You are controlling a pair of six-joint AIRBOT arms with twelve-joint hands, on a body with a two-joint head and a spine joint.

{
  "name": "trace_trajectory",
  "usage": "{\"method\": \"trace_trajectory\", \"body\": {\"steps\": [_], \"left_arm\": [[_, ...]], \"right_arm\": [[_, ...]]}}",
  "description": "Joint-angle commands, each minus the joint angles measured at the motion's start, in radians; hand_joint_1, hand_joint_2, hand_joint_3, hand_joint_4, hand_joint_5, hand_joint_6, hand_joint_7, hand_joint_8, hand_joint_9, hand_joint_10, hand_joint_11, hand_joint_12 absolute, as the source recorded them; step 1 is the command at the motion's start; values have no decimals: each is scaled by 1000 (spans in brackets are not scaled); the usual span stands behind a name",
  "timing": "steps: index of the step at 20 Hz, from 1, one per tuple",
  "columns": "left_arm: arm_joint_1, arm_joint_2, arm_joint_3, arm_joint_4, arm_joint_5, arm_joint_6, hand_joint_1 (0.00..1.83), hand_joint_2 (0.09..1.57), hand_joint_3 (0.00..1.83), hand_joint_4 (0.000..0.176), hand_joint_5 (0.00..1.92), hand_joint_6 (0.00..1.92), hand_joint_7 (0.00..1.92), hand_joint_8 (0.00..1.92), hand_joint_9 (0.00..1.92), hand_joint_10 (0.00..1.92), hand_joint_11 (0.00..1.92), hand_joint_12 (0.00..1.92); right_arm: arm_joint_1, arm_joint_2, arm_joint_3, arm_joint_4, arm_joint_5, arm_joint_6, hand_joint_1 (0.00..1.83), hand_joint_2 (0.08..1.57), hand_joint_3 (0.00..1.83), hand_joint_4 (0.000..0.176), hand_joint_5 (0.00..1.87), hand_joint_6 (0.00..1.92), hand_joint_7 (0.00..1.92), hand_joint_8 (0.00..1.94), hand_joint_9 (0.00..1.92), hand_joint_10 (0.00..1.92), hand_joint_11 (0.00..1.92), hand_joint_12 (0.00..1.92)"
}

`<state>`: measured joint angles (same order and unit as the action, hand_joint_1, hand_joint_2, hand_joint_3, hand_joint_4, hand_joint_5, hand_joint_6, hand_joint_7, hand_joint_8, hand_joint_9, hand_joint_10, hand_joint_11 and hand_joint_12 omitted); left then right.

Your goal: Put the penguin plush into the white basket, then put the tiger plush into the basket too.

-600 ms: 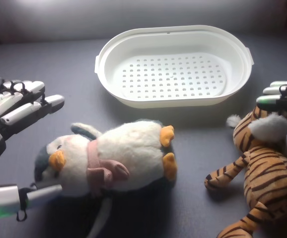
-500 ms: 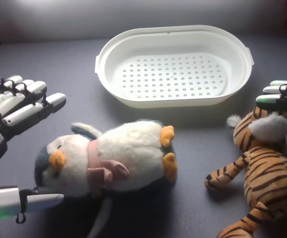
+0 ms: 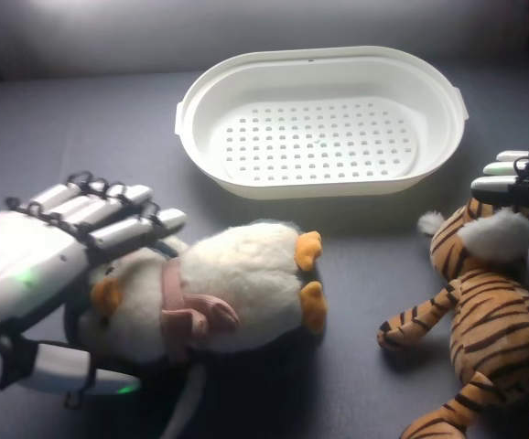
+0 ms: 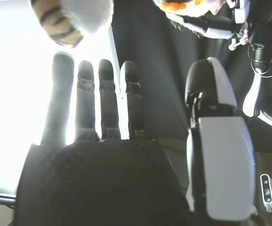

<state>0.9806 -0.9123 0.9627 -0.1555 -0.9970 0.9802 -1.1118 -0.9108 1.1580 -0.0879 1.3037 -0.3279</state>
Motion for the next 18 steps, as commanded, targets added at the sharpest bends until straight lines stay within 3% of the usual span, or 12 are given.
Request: {"method": "trace_trajectory", "body": {"steps": [1, 2, 3, 4, 5, 6, 8, 9, 12, 14, 16, 18], "left_arm": [[-12, -4, 6, 9, -65, 14, 798, 757, 2, 176, 168, 1, 78, 1, 130, 1, 0, 355], [-35, -23, 19, -3, -24, 58, 865, 872, 0, 139, 240, 2, 234, 7, 322, 12, 0, 827], [-35, -24, 19, -4, -22, 61, 865, 872, 0, 139, 240, 2, 234, 7, 322, 12, 0, 827], [-39, -26, 20, -15, -23, 77, 1130, 1026, 6, 0, 583, 32, 633, 73, 629, 80, 269, 960], [-40, -18, 17, -19, -43, 75, 1226, 1122, 2, 0, 807, 764, 907, 969, 906, 282, 505, 1204], [-46, 0, 7, -12, -73, 74, 1263, 1113, 0, 0, 985, 703, 975, 1168, 1051, 844, 818, 1440], [-72, 44, -13, 32, -146, 60, 1250, 1123, 5, 0, 997, 791, 942, 1259, 975, 1159, 887, 1528], [-98, 65, -19, 57, -178, 57, 1238, 1135, 2, 0, 995, 827, 899, 1300, 917, 1228, 845, 1642], [-208, 73, 11, 92, -213, 59, 1366, 1138, 1, 0, 891, 1123, 928, 1036, 834, 1272, 447, 1255], [-290, 39, 60, 80, -173, 73, 1363, 1155, 1, 0, 947, 963, 824, 1263, 792, 1349, 600, 1429], [-416, -33, 159, 70, -34, 75, 1388, 1076, 0, 0, 1021, 920, 1038, 804, 1002, 1096, 877, 1304], [-546, -109, 263, 69, 112, 78, 1393, 1059, 0, 0, 986, 983, 1082, 682, 1098, 962, 1032, 1137]], "right_arm": [[12, 1, 2, 29, 121, 7, 515, 1166, 5, 49, 363, 6, 326, 9, 257, 8, 210, 166], [12, 1, 2, 29, 121, 7, 554, 1167, 2, 29, 381, 8, 346, 9, 264, 7, 196, 165], [12, 1, 2, 29, 121, 7, 554, 1167, 2, 29, 381, 8, 346, 9, 264, 7, 196, 165], [12, 2, 3, 29, 121, 7, 548, 1175, 5, 30, 375, 4, 348, 8, 256, 2, 166, 151], [12, 2, 3, 29, 121, 7, 545, 1178, 6, 36, 373, 3, 351, 8, 254, 1, 156, 145], [11, 2, 3, 29, 121, 7, 568, 1184, 6, 32, 370, 1, 349, 5, 243, 0, 161, 142], [11, 2, 3, 29, 121, 7, 580, 1180, 1, 35, 378, 3, 363, 7, 257, 5, 189, 150], [11, 2, 3, 29, 121, 7, 573, 1187, 4, 24, 387, 6, 372, 8, 278, 12, 219, 161], [11, 2, 5, 30, 121, 7, 558, 1201, 6, 33, 389, 4, 366, 3, 292, 11, 235, 158], [11, 2, 6, 30, 121, 7, 529, 1204, 4, 44, 388, 2, 377, 5, 293, 7, 231, 147], [11, -1, 8, 30, 120, 7, 510, 1202, 3, 41, 390, 2, 369, 1, 290, 4, 228, 140], [9, -5, 11, 30, 120, 7, 535, 1211, 4, 47, 381, 0, 376, 3, 295, 4, 235, 132]]}}
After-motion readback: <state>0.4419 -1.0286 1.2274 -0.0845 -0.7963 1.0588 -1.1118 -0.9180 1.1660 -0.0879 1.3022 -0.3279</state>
